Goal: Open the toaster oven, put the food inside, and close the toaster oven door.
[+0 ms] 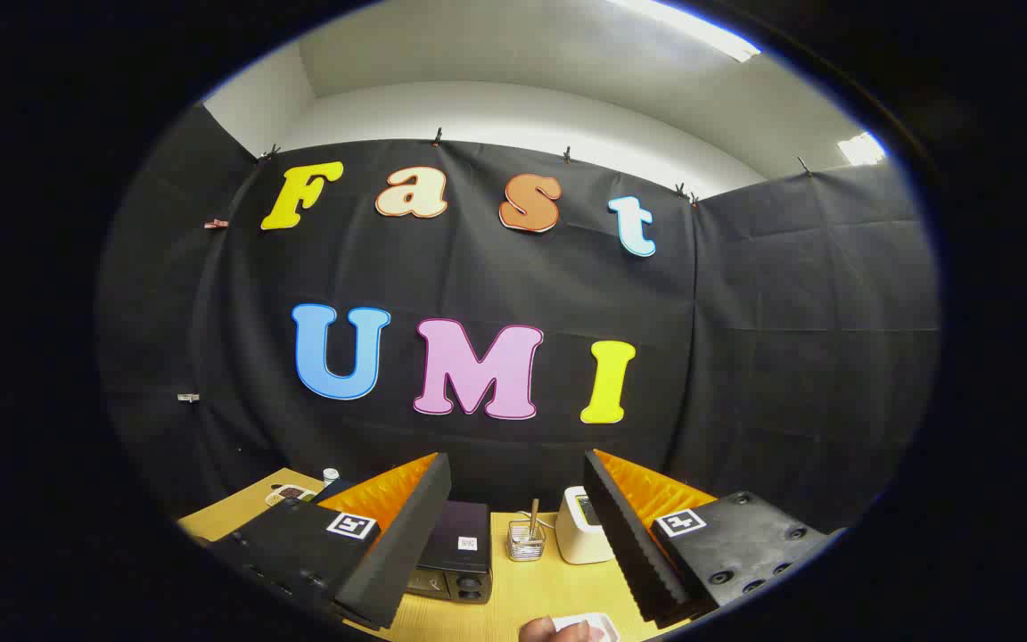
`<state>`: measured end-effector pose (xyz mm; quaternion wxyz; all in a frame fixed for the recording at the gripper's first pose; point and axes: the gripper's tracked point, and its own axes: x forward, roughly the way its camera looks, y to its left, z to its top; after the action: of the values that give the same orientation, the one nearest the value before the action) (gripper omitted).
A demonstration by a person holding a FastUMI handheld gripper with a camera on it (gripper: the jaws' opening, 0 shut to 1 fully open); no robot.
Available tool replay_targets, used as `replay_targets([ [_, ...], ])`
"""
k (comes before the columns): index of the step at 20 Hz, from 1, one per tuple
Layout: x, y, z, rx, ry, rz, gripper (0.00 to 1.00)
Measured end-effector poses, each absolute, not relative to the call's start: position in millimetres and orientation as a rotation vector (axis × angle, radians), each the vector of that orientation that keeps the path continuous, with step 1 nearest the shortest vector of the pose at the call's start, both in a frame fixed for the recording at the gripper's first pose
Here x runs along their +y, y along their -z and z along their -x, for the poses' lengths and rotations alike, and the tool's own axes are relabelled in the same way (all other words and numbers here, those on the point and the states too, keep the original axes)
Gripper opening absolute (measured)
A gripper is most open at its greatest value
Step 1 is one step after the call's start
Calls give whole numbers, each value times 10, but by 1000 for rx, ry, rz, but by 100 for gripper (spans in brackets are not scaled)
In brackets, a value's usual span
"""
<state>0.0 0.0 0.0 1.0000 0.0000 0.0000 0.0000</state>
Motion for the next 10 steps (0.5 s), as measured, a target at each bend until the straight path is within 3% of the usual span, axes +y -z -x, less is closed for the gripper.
replay_targets([
  [10, 46, 104, -35, 29, -1, -18, 97],
])
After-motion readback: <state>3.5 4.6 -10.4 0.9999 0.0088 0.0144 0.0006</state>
